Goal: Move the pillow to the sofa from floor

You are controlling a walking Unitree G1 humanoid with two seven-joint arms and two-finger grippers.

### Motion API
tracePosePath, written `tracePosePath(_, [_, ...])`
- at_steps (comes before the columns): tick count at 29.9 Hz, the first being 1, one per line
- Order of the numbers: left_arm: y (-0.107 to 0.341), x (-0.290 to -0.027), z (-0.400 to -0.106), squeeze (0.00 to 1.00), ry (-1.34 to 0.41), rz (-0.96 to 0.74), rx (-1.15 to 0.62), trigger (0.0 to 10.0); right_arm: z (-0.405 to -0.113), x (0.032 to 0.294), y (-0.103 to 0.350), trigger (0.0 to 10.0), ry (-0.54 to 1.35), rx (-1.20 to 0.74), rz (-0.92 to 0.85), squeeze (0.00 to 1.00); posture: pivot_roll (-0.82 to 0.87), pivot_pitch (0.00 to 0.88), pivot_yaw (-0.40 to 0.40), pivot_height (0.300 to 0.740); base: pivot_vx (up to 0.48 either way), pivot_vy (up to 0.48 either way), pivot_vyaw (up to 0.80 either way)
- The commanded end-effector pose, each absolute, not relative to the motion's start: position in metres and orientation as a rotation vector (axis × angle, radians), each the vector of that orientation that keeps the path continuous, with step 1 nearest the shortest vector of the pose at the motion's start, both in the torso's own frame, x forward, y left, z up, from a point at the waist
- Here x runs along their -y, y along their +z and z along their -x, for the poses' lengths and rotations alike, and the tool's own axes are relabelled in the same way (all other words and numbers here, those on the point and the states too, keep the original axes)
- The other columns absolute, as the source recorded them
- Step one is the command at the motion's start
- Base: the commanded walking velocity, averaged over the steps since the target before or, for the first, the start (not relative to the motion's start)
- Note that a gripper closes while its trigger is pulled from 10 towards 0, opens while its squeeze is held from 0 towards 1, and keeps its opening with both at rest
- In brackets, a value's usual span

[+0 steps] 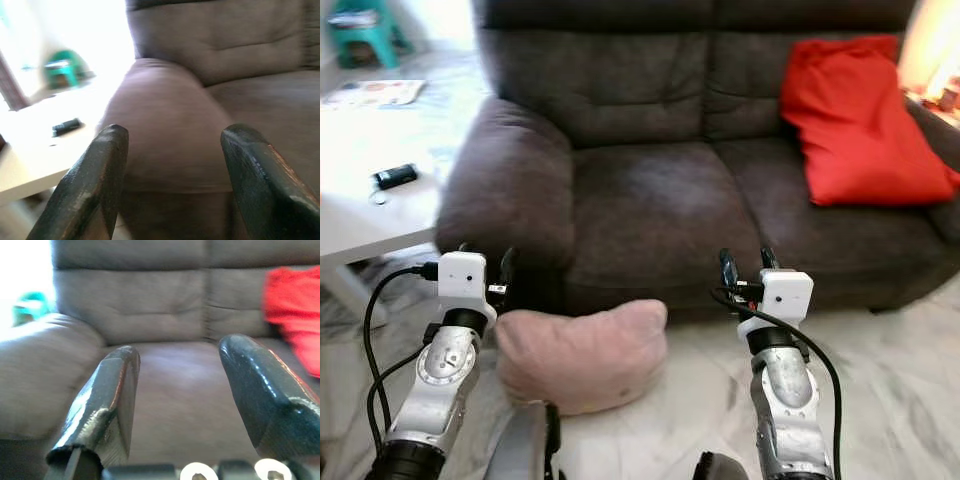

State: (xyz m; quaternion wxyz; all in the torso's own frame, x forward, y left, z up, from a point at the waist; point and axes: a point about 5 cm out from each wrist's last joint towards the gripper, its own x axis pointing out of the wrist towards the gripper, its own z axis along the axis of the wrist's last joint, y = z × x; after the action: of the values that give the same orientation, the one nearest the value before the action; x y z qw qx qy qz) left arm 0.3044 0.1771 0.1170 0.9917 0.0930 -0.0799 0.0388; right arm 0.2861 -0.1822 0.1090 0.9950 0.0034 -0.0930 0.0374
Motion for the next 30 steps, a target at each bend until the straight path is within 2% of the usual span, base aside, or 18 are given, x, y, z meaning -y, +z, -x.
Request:
tracePosePath(1, [0.117, -0.175, -0.304, 0.0, 0.077, -0.17, 0.155, 10.0, -0.284, 0.187, 0.112, 10.0, 0.068, 0.201, 0.002, 0.0, -0.01, 0.023, -0.019, 0.591, 0.0, 0.0, 0.8])
tracePosePath(5, [0.117, -0.175, -0.304, 0.0, 0.076, -0.168, 0.153, 10.0, -0.284, 0.185, 0.111, 10.0, 0.081, 0.197, -0.003, 0.0, -0.01, 0.014, -0.021, 0.591, 0.0, 0.0, 0.75])
tracePosePath(20, [0.106, -0.169, -0.302, 0.0, 0.01, -0.127, 0.094, 10.0, -0.284, 0.185, 0.109, 10.0, 0.082, 0.184, -0.017, 0.0, -0.01, 0.01, -0.02, 0.591, 0.0, 0.0, 0.0])
tracePosePath(30, [0.067, -0.195, -0.287, 0.0, 0.08, -0.141, -0.05, 10.0, -0.278, 0.191, 0.093, 10.0, 0.055, 0.13, -0.016, 0.0, -0.02, 0.017, -0.016, 0.591, 0.0, 0.0, 0.0])
